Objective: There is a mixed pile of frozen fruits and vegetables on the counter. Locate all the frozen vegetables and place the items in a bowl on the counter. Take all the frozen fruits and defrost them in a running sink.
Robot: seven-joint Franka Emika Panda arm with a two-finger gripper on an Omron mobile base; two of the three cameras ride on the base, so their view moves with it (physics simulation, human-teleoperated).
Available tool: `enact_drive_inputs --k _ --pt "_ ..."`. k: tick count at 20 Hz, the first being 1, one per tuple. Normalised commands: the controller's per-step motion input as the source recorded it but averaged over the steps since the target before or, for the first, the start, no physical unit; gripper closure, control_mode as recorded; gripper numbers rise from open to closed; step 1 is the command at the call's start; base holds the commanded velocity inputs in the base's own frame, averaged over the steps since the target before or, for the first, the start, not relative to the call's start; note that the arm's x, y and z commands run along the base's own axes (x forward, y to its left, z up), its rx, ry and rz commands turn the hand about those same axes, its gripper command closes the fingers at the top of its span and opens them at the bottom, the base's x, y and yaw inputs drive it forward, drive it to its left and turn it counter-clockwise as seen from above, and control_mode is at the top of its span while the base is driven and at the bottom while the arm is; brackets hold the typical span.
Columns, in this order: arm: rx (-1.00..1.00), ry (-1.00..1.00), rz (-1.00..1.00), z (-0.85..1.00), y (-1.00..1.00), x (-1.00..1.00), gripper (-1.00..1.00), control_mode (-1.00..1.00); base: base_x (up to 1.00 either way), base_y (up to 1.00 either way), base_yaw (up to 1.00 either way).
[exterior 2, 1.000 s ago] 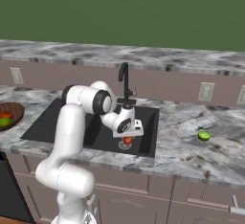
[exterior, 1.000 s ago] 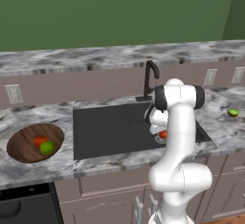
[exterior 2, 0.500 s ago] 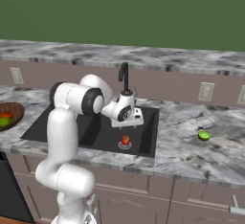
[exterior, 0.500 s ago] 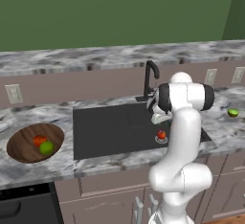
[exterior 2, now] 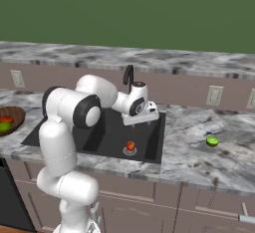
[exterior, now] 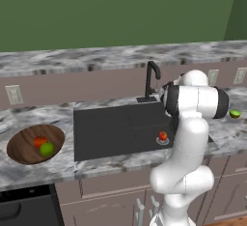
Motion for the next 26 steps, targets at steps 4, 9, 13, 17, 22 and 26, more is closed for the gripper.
enact_drive_inputs --k 4,9,13,17,22,26 --pt "-0.01 0.03 0.09 0.96 -0.35 -0.26 -1.00 -1.00 0.00 0.00 0.00" --pt "0.00 0.09 0.02 0.85 -0.53 -0.23 -1.00 -1.00 0.00 0.00 0.00" --pt "0.00 0.06 0.00 0.56 -0.69 -0.29 -1.00 -1.00 0.00 0.00 0.00" --pt "0.00 0.05 0.00 0.50 -0.71 -0.30 -1.00 -1.00 0.00 0.00 0.00" --pt "0.00 0.07 -0.01 0.36 -0.76 -0.29 -1.00 -1.00 0.00 0.00 0.00" --pt "0.00 0.02 -0.03 0.06 -0.77 -0.40 -1.00 -1.00 0.00 0.00 0.00"
